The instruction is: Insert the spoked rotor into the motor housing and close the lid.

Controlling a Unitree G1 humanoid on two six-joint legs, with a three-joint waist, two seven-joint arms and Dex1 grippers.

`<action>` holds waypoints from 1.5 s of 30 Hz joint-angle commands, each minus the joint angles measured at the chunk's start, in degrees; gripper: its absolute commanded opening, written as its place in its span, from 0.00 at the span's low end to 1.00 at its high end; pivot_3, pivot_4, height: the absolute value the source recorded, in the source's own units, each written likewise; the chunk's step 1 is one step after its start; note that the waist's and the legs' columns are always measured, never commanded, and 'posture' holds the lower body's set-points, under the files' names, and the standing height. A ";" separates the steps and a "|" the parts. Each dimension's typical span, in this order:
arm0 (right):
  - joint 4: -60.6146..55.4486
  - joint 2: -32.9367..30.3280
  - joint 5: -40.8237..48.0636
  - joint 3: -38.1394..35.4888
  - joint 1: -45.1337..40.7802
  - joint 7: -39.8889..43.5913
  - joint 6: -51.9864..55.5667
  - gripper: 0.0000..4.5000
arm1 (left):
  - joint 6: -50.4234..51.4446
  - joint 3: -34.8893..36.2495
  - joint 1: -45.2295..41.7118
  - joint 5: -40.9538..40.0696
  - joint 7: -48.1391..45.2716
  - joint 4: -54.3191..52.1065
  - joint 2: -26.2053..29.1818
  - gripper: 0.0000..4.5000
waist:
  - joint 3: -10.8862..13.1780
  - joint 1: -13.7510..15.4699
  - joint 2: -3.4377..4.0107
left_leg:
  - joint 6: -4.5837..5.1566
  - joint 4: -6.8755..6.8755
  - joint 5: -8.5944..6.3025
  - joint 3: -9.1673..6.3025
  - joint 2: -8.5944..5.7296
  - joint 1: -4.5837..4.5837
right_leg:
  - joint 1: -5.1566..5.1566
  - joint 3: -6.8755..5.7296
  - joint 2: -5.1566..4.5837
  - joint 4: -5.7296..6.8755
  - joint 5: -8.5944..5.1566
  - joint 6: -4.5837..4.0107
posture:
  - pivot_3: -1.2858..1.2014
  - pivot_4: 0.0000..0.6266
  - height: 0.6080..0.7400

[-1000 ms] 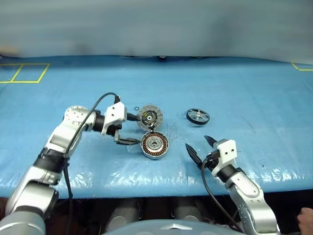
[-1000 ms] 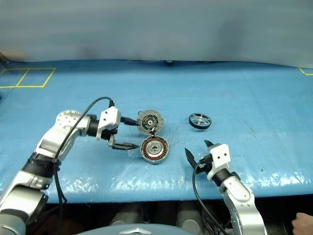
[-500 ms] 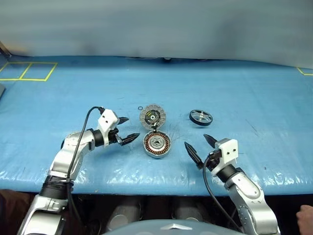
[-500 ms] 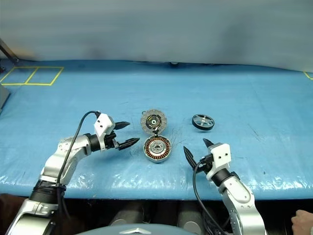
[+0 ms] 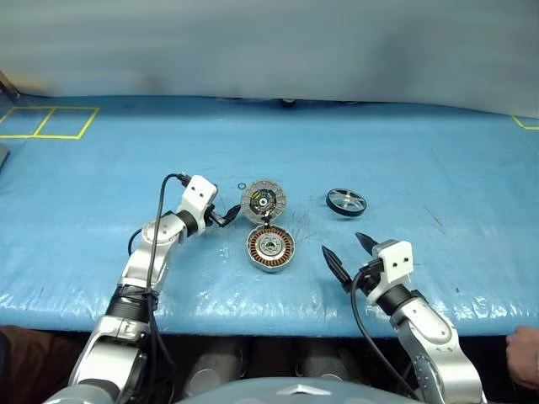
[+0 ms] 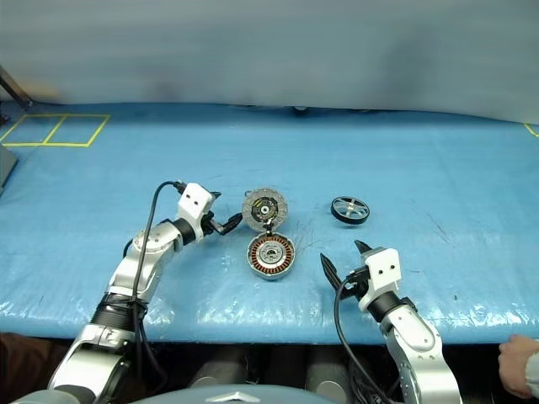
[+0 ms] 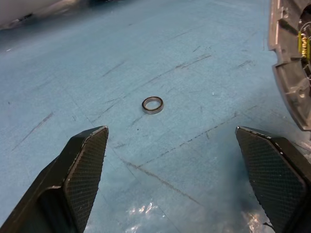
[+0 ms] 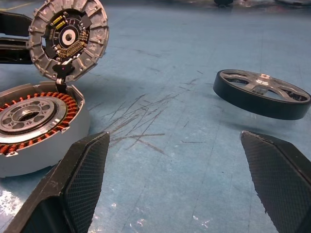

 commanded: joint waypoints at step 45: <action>-1.55 0.51 -1.32 -1.85 -1.41 -2.86 -1.90 1.00 | -14.64 3.25 -18.90 4.36 12.07 37.25 -11.16 0.99 | 0.04 -0.34 -0.09 | 0.01 0.05 0.00 -0.01 0.00 -0.25 | -0.03 -0.08 0.01 -0.05 0.05 0.10 | 0.52 0.24 1.00</action>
